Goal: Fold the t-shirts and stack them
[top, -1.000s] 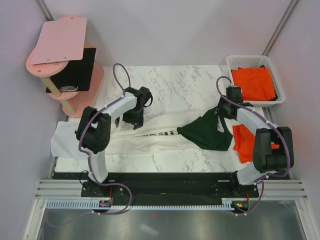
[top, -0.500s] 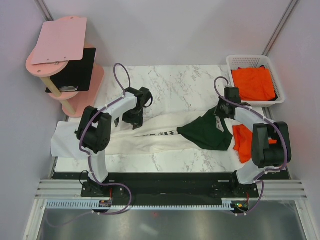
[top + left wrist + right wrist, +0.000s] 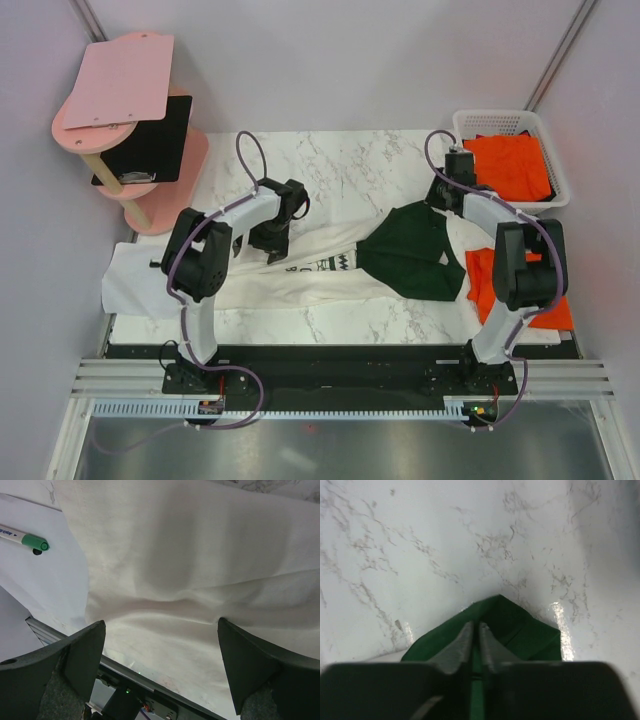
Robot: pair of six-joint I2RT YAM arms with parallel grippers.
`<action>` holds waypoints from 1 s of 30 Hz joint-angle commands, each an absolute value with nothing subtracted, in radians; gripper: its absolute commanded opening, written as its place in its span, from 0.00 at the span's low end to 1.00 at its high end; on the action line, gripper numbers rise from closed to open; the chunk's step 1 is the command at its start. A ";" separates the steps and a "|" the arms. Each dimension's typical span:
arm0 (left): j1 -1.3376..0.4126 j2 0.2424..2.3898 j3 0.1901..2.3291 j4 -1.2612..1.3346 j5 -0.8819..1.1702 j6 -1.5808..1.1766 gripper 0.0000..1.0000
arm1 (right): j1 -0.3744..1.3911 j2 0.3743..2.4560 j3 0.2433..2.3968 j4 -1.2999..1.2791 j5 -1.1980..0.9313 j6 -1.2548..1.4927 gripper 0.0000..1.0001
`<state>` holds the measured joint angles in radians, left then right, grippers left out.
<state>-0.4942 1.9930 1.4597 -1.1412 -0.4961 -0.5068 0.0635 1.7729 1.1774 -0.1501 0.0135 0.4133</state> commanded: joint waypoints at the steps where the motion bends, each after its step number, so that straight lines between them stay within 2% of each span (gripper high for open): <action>1: -0.505 1.985 1.483 -1.127 -0.523 -0.548 1.00 | 0.066 1.841 1.209 -0.108 0.014 0.417 0.36; 2: -0.506 1.985 1.480 -1.127 -0.522 -0.548 1.00 | 0.069 1.824 1.198 -0.101 0.015 0.414 0.44; 3: -0.506 1.980 1.479 -1.127 -0.525 -0.549 1.00 | 0.074 1.772 1.181 -0.091 0.014 0.408 0.56; 5: -0.509 1.976 1.471 -1.126 -0.525 -0.557 1.00 | 0.089 1.671 1.123 -0.058 0.020 0.397 0.68; 6: -0.509 1.976 1.470 -1.127 -0.525 -0.558 1.00 | 0.095 1.640 1.091 -0.043 0.024 0.391 0.70; 10: -0.518 1.985 1.465 -1.127 -0.526 -0.563 1.00 | 0.117 1.559 1.068 -0.029 -0.046 0.403 0.70; 15: -0.531 1.999 1.465 -1.127 -0.526 -0.574 1.00 | 0.172 1.684 1.170 -0.081 -0.126 0.410 0.68; 20: -0.535 2.006 1.462 -1.127 -0.532 -0.574 1.00 | 0.242 1.821 1.282 -0.195 -0.112 0.394 0.67; 25: -0.535 2.000 1.459 -1.127 -0.541 -0.569 1.00 | 0.261 1.822 1.275 -0.212 -0.074 0.403 0.66; 28: -0.535 2.005 1.459 -1.126 -0.541 -0.571 1.00 | 0.265 1.821 1.270 -0.224 -0.061 0.397 0.63; 30: -0.535 2.008 1.459 -1.126 -0.538 -0.571 1.00 | 0.264 1.819 1.264 -0.235 -0.058 0.396 0.55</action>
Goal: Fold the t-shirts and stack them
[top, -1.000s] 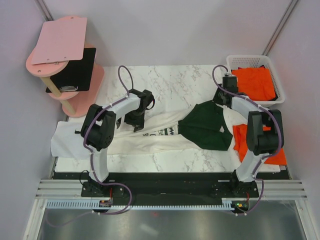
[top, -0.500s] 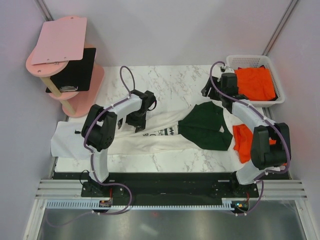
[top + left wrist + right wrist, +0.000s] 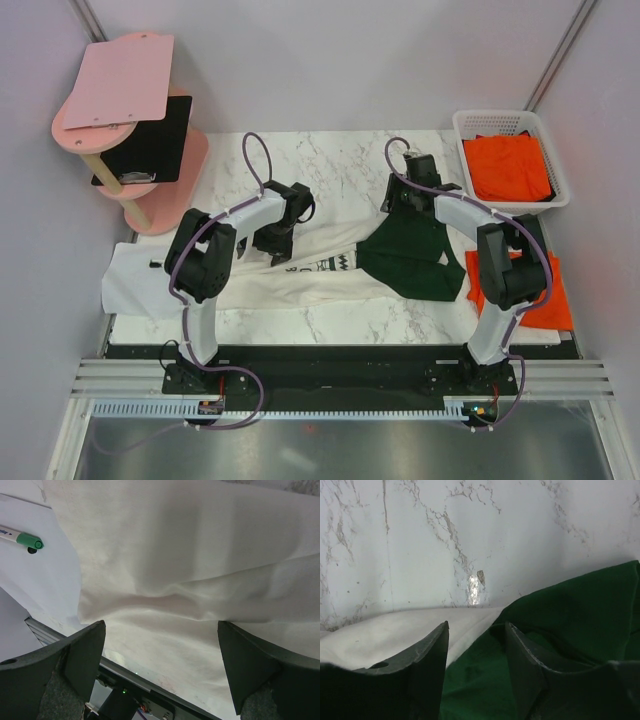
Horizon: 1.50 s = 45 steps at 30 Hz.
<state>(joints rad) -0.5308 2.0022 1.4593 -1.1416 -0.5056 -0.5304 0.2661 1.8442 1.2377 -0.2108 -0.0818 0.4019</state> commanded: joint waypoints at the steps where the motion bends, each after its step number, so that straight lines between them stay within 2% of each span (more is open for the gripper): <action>1: -0.535 2.011 1.459 -1.127 -0.538 -0.571 1.00 | 0.265 1.819 1.261 -0.241 -0.057 0.397 0.49; 2: -0.535 2.011 1.457 -1.127 -0.538 -0.571 1.00 | 0.267 1.815 1.256 -0.244 -0.058 0.399 0.41; 4: -0.535 2.014 1.457 -1.127 -0.538 -0.572 1.00 | 0.270 1.812 1.243 -0.244 -0.057 0.396 0.33; 5: -0.535 2.014 1.456 -1.127 -0.540 -0.571 1.00 | 0.271 1.810 1.241 -0.245 -0.055 0.394 0.24; 8: -0.535 2.014 1.456 -1.127 -0.543 -0.571 1.00 | 0.273 1.799 1.224 -0.244 -0.049 0.390 0.07; 11: -0.535 2.013 1.456 -1.129 -0.545 -0.572 1.00 | 0.273 1.763 1.209 -0.242 -0.051 0.390 0.03; 22: -0.535 2.016 1.466 -1.135 -0.543 -0.569 1.00 | 0.279 1.436 1.144 -0.399 -0.031 0.382 0.01; 29: -0.535 2.013 1.486 -1.146 -0.540 -0.566 1.00 | 0.291 1.237 0.935 -0.454 -0.086 0.434 0.00; 37: -0.537 2.019 1.488 -1.147 -0.535 -0.571 1.00 | 0.310 1.011 0.790 -0.593 -0.097 0.466 0.00; 39: -0.537 2.019 1.486 -1.149 -0.537 -0.569 1.00 | 0.313 0.991 0.756 -0.649 -0.154 0.474 0.04; 40: -0.537 2.017 1.488 -1.150 -0.538 -0.569 1.00 | 0.314 0.970 0.750 -0.666 -0.173 0.472 0.17; 41: -0.537 2.020 1.489 -1.150 -0.541 -0.569 1.00 | 0.314 0.953 0.744 -0.690 -0.185 0.474 0.25; 42: -0.537 2.019 1.491 -1.155 -0.543 -0.568 1.00 | 0.314 0.916 0.745 -0.699 -0.195 0.471 0.41; 44: -0.537 2.022 1.499 -1.158 -0.543 -0.571 1.00 | 0.314 0.878 0.770 -0.710 -0.175 0.463 0.58; 45: -0.537 2.023 1.500 -1.158 -0.545 -0.571 1.00 | 0.313 0.855 0.784 -0.716 -0.134 0.463 0.72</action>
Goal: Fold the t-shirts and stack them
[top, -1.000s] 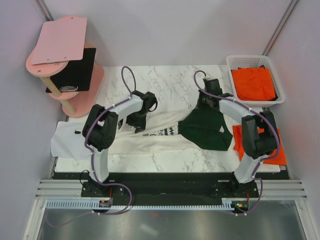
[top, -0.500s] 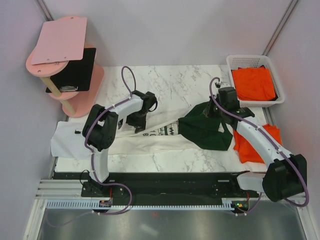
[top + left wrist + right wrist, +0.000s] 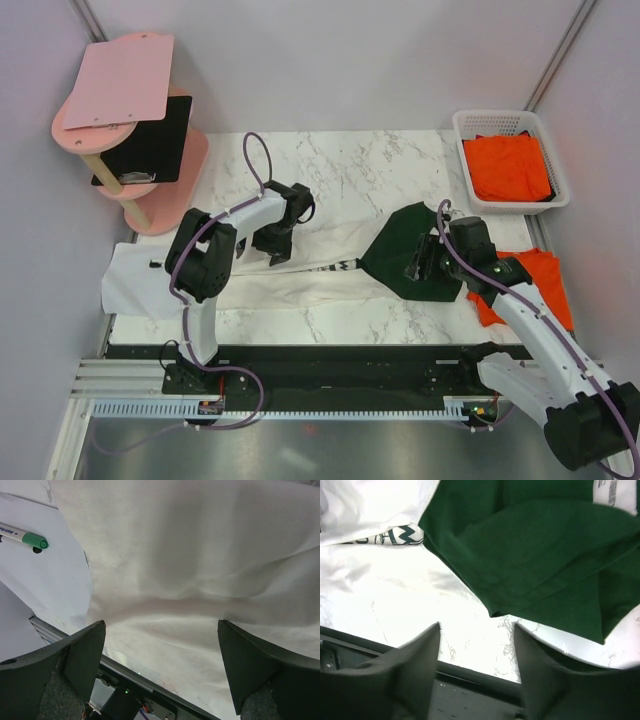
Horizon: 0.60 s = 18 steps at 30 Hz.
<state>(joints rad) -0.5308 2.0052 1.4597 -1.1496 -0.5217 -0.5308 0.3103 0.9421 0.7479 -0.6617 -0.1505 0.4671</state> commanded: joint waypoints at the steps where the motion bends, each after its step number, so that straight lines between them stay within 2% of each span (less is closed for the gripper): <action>1: -0.537 2.023 1.500 -1.160 -0.545 -0.572 1.00 | 0.314 0.848 0.794 -0.709 -0.109 0.465 0.79; 3: -0.537 2.026 1.497 -1.163 -0.546 -0.574 1.00 | 0.314 0.854 0.815 -0.690 -0.071 0.456 0.85; 8: -0.538 2.023 1.496 -1.172 -0.560 -0.575 1.00 | 0.313 0.980 0.776 -0.523 -0.006 0.445 0.82; 10: -0.537 2.007 1.497 -1.172 -0.568 -0.580 1.00 | 0.314 1.069 0.750 -0.429 0.018 0.446 0.65; 11: -0.537 1.999 1.502 -1.175 -0.575 -0.580 1.00 | 0.314 1.098 0.752 -0.411 0.024 0.448 0.51; 12: -0.538 1.985 1.505 -1.175 -0.583 -0.578 1.00 | 0.314 1.147 0.755 -0.397 0.020 0.454 0.08; 13: -0.541 1.962 1.509 -1.175 -0.591 -0.572 1.00 | 0.314 1.164 0.768 -0.385 0.011 0.468 0.00; 16: -0.554 1.921 1.529 -1.157 -0.618 -0.542 0.97 | 0.313 1.180 0.758 -0.351 -0.043 0.498 0.00; 17: -0.563 1.898 1.540 -1.148 -0.629 -0.532 0.89 | 0.314 1.175 0.752 -0.350 -0.051 0.506 0.00; 18: -0.568 1.890 1.546 -1.141 -0.637 -0.528 0.76 | 0.313 1.161 0.746 -0.351 -0.057 0.512 0.00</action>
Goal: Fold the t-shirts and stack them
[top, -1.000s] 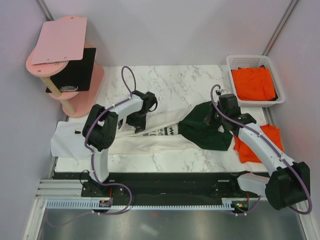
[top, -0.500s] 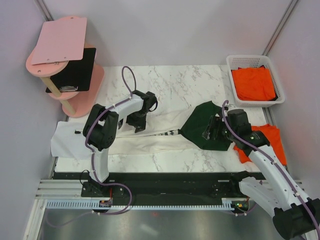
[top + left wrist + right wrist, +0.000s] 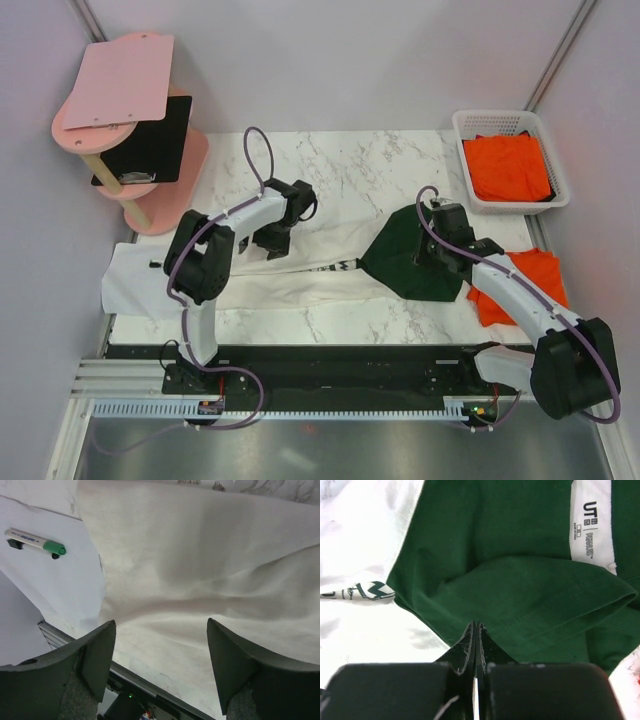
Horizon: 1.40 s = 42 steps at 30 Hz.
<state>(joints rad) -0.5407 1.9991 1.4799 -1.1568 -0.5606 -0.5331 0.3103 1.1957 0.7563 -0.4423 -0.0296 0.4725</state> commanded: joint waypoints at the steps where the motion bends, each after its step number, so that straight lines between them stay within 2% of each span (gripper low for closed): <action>1: -0.572 1.879 1.551 -1.135 -0.643 -0.519 0.46 | 0.314 1.152 0.726 -0.356 -0.058 0.518 0.00; 2: -0.580 1.867 1.561 -1.134 -0.664 -0.518 0.02 | 0.314 1.143 0.713 -0.359 -0.060 0.535 0.00; 10: -0.584 1.933 1.589 -1.104 -0.673 -0.495 0.02 | 0.314 1.094 0.574 -0.410 -0.019 0.592 0.00; 17: -0.583 2.025 1.624 -1.085 -0.655 -0.463 0.02 | 0.314 1.117 0.583 -0.453 0.124 0.604 0.00; 30: -0.560 2.137 1.643 -1.042 -0.546 -0.364 0.02 | 0.313 1.400 0.647 -0.342 0.120 0.572 0.00; 42: -0.488 2.145 1.586 -1.117 -0.491 -0.400 0.02 | 0.314 1.672 0.896 -0.328 0.170 0.480 0.00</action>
